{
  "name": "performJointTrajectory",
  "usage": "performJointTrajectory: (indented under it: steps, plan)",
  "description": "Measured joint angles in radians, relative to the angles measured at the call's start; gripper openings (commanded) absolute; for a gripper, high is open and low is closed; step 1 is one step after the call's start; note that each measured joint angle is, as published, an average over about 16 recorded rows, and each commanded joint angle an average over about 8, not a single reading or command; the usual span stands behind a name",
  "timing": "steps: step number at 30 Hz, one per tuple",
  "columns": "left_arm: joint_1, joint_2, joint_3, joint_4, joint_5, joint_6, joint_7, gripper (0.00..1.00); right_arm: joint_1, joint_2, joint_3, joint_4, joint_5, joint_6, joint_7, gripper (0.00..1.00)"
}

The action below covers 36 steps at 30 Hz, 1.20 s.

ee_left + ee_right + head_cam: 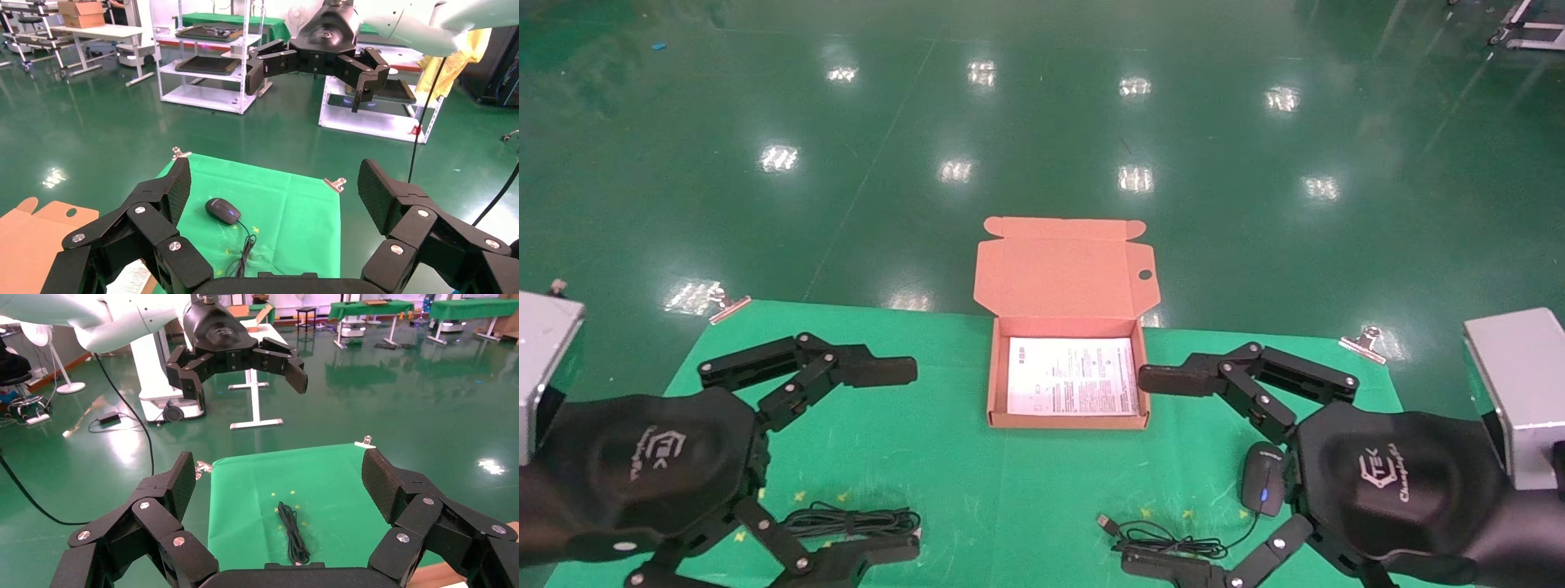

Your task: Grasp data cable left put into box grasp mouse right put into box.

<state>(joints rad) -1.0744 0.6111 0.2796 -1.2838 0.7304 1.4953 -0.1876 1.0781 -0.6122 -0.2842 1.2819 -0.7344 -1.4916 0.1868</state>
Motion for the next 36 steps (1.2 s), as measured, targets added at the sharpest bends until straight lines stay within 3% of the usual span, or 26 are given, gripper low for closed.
performJointTrajectory:
  steps: [20, 27, 36]
  plan:
    - [-0.023, 0.005, 0.023, -0.005, 0.032, 0.022, -0.002, 1.00, 0.012, 0.007, -0.008, 0.016, -0.048, 0.011, -0.016, 1.00]
    - [-0.078, 0.005, 0.073, -0.017, 0.131, 0.042, -0.019, 1.00, 0.065, 0.007, -0.039, 0.042, -0.171, 0.011, -0.068, 1.00]
    - [-0.208, 0.022, 0.189, -0.035, 0.363, 0.056, -0.071, 1.00, 0.181, -0.030, -0.120, 0.063, -0.391, -0.024, -0.194, 1.00]
